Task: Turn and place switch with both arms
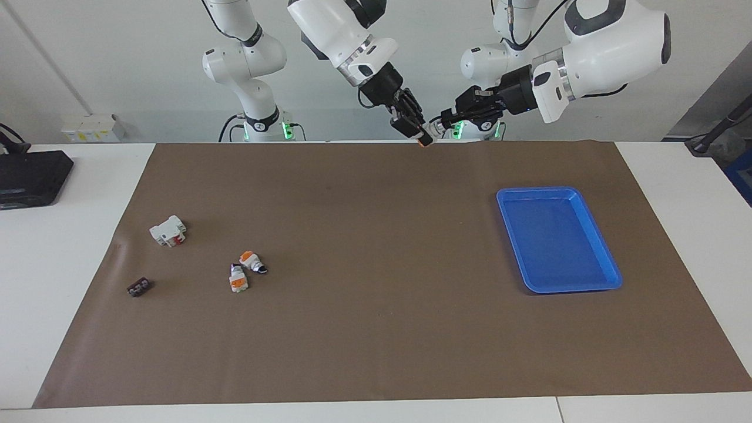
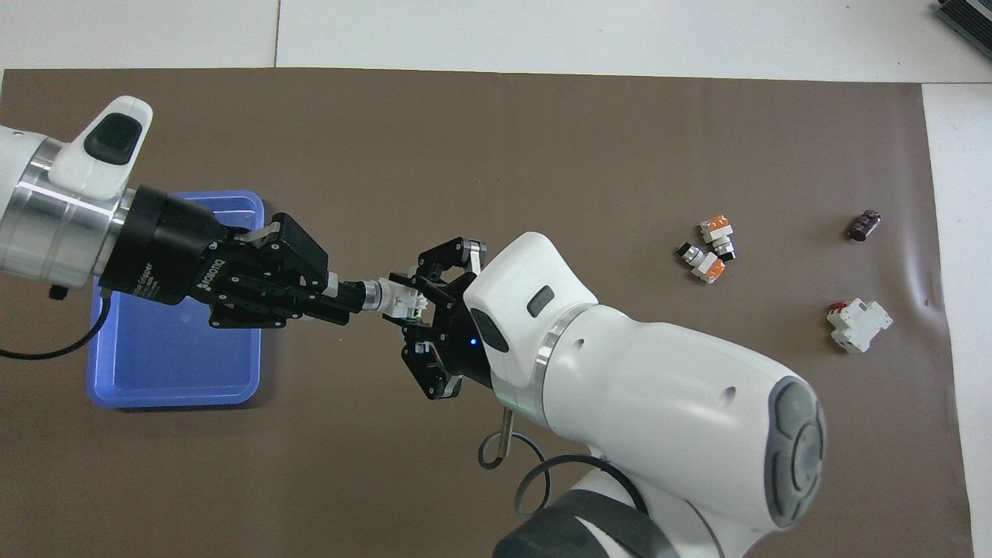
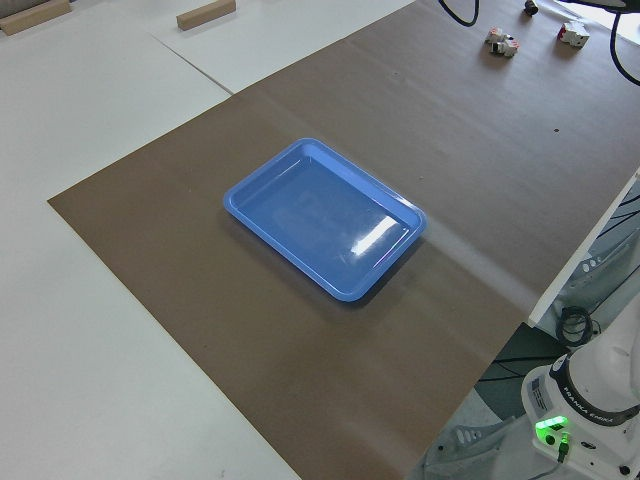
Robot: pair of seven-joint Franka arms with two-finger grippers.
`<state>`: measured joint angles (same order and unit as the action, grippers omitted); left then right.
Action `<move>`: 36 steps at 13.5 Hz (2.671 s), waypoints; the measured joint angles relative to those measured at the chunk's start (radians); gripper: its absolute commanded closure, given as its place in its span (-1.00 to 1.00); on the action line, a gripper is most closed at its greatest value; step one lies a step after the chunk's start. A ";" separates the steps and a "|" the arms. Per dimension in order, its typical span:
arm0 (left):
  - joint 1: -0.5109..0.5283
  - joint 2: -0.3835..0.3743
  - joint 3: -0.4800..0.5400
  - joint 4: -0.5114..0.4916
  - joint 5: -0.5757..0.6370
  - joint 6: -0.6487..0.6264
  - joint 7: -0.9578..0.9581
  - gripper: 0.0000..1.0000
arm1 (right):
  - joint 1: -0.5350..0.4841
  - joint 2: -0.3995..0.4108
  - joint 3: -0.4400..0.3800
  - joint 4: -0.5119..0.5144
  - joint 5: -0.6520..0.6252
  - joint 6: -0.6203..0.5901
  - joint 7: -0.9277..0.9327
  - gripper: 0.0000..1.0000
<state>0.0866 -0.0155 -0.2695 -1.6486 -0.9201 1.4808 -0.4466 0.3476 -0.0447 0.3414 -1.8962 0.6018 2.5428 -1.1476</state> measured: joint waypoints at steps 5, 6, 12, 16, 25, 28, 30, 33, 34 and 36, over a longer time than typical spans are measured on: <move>-0.002 0.000 0.000 -0.002 -0.002 0.010 0.000 1.00 | 0.000 0.000 -0.002 -0.001 -0.001 0.004 0.000 1.00; -0.003 -0.001 0.000 -0.005 -0.002 0.013 -0.004 1.00 | 0.000 0.000 -0.002 -0.002 -0.001 0.004 0.000 1.00; -0.004 -0.013 0.000 -0.027 -0.003 0.028 -0.174 1.00 | 0.000 0.002 0.000 -0.008 -0.001 0.004 0.000 1.00; -0.003 -0.029 0.003 -0.057 -0.006 0.041 -0.275 1.00 | 0.004 0.004 0.002 -0.016 -0.001 0.004 0.003 1.00; -0.004 -0.062 0.004 -0.116 -0.011 0.125 -0.788 1.00 | 0.010 0.027 0.003 -0.014 -0.001 0.020 0.015 1.00; -0.003 -0.068 0.003 -0.121 0.019 0.134 -0.933 1.00 | 0.016 0.040 0.006 -0.011 -0.002 0.028 0.020 1.00; -0.003 -0.074 0.003 -0.127 0.040 0.136 -1.012 1.00 | 0.021 0.047 0.007 -0.010 -0.002 0.028 0.021 1.00; -0.003 -0.082 0.002 -0.135 0.074 0.139 -1.107 1.00 | 0.027 0.058 0.011 -0.009 -0.002 0.029 0.022 1.00; -0.003 -0.084 0.002 -0.138 0.076 0.141 -1.115 1.00 | 0.028 0.060 0.011 -0.008 -0.002 0.029 0.022 1.00; -0.003 -0.087 0.002 -0.141 0.077 0.144 -1.123 1.00 | 0.027 0.061 0.012 -0.008 -0.003 0.029 0.022 1.00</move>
<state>0.0836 -0.1022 -0.2676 -1.7896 -0.8430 1.6249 -1.5695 0.3751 0.0159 0.3532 -1.9041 0.5992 2.5715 -1.1260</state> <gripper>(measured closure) 0.899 0.670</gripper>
